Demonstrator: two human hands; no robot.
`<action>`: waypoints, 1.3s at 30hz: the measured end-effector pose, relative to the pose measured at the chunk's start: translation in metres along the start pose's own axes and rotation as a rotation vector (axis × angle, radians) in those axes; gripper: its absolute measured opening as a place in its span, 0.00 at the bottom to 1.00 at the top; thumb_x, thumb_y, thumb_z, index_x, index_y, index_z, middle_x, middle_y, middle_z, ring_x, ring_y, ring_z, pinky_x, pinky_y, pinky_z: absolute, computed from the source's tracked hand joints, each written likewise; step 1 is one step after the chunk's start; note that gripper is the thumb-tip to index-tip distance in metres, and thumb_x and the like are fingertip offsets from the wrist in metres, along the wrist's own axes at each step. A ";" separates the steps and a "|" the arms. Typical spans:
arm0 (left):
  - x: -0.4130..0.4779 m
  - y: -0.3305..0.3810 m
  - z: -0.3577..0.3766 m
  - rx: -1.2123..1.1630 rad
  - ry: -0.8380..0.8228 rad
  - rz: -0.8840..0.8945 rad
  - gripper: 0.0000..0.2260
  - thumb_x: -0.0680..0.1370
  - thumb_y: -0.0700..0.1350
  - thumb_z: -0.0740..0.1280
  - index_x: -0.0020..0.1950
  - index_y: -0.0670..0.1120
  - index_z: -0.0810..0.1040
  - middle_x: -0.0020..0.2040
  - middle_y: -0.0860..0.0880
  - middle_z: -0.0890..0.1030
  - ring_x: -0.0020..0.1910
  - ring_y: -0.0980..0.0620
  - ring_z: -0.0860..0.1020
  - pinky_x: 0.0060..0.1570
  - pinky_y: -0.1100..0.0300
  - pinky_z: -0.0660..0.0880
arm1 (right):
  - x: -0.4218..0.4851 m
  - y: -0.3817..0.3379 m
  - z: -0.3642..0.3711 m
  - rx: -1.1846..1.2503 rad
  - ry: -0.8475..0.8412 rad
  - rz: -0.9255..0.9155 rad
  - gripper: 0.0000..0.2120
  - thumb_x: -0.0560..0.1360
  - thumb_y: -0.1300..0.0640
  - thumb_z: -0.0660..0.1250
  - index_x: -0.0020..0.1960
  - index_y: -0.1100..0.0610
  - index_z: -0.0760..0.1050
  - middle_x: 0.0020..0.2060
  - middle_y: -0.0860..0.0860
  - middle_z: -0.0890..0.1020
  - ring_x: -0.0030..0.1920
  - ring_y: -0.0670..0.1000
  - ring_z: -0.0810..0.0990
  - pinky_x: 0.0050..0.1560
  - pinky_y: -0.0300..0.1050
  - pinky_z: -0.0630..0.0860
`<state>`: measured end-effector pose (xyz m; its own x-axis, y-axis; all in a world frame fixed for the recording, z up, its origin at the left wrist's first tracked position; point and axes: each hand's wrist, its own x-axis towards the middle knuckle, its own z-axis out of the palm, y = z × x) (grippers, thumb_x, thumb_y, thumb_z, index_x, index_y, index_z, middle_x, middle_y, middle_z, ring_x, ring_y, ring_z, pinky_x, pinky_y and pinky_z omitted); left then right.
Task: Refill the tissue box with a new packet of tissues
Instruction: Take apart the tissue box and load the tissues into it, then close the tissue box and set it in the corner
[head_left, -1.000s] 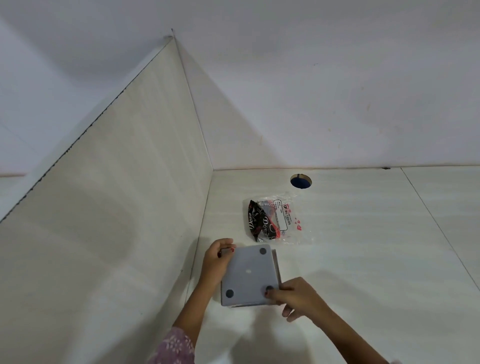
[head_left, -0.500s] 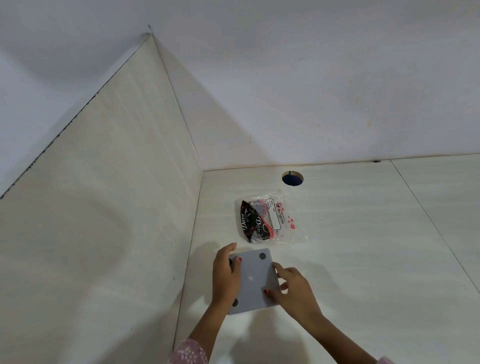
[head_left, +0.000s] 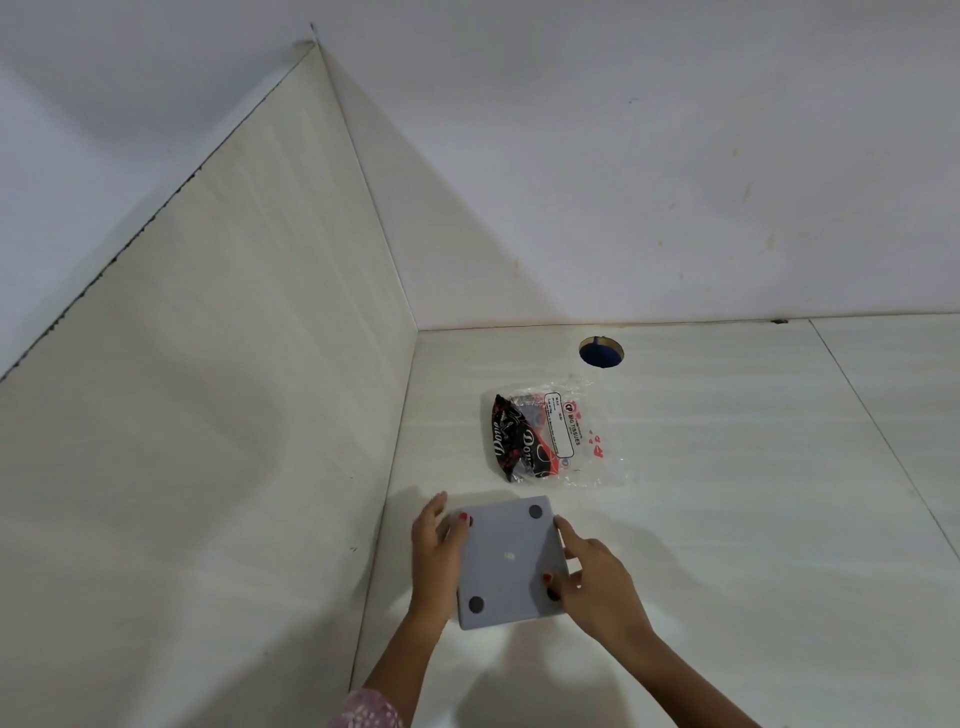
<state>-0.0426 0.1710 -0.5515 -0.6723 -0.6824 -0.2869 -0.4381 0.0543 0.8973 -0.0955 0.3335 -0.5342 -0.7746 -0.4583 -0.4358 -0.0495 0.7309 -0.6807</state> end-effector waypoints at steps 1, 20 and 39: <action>-0.002 -0.003 -0.003 -0.025 0.048 -0.032 0.13 0.75 0.45 0.65 0.59 0.47 0.74 0.59 0.44 0.77 0.53 0.45 0.78 0.51 0.51 0.76 | 0.001 0.000 0.000 -0.003 -0.004 0.005 0.29 0.73 0.58 0.61 0.71 0.46 0.56 0.58 0.53 0.75 0.54 0.53 0.78 0.52 0.41 0.74; -0.007 0.005 0.001 0.002 0.231 -0.108 0.12 0.72 0.40 0.70 0.54 0.39 0.80 0.53 0.41 0.83 0.45 0.50 0.78 0.50 0.59 0.73 | 0.005 -0.006 0.002 0.078 -0.005 0.151 0.31 0.72 0.60 0.64 0.73 0.49 0.58 0.63 0.50 0.77 0.61 0.52 0.75 0.59 0.47 0.74; -0.001 0.060 -0.029 -0.947 -0.696 -0.347 0.39 0.56 0.59 0.77 0.61 0.43 0.74 0.51 0.41 0.81 0.50 0.42 0.79 0.48 0.48 0.79 | -0.025 -0.069 -0.035 0.524 -0.002 -0.452 0.21 0.68 0.43 0.64 0.61 0.39 0.69 0.57 0.28 0.76 0.60 0.32 0.72 0.60 0.25 0.67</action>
<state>-0.0507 0.1536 -0.4875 -0.9091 -0.0039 -0.4167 -0.2458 -0.8025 0.5437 -0.0949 0.3121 -0.4561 -0.7485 -0.6617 -0.0430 -0.0556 0.1273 -0.9903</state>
